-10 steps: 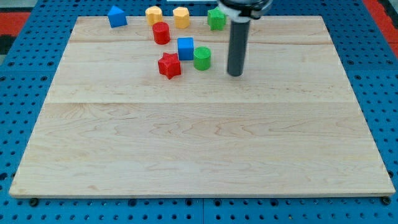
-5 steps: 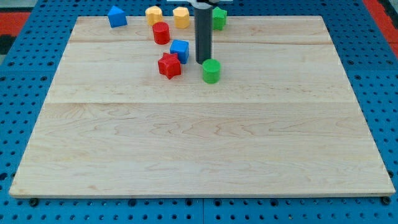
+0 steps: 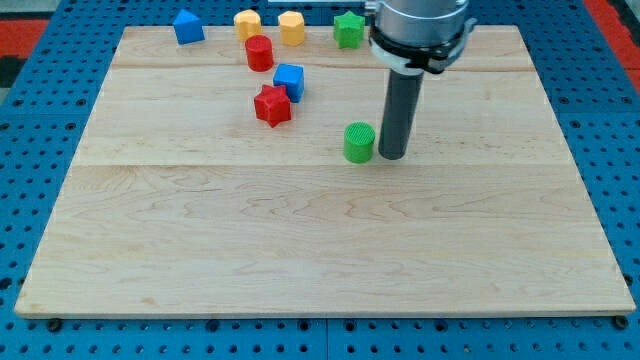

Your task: Slide the green circle to the center

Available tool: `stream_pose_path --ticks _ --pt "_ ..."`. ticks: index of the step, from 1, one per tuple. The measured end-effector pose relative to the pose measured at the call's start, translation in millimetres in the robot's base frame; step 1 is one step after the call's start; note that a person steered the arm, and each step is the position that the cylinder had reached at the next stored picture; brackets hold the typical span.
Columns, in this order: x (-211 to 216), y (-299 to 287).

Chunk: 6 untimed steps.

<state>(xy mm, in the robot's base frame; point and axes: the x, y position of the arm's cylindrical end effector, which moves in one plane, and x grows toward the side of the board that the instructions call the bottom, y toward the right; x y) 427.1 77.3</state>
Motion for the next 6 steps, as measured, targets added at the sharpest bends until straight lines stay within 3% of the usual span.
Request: stream_pose_path --ticks 1,4,6 --pt "-11 14" --pt "2 -86" --pt "-2 -78"
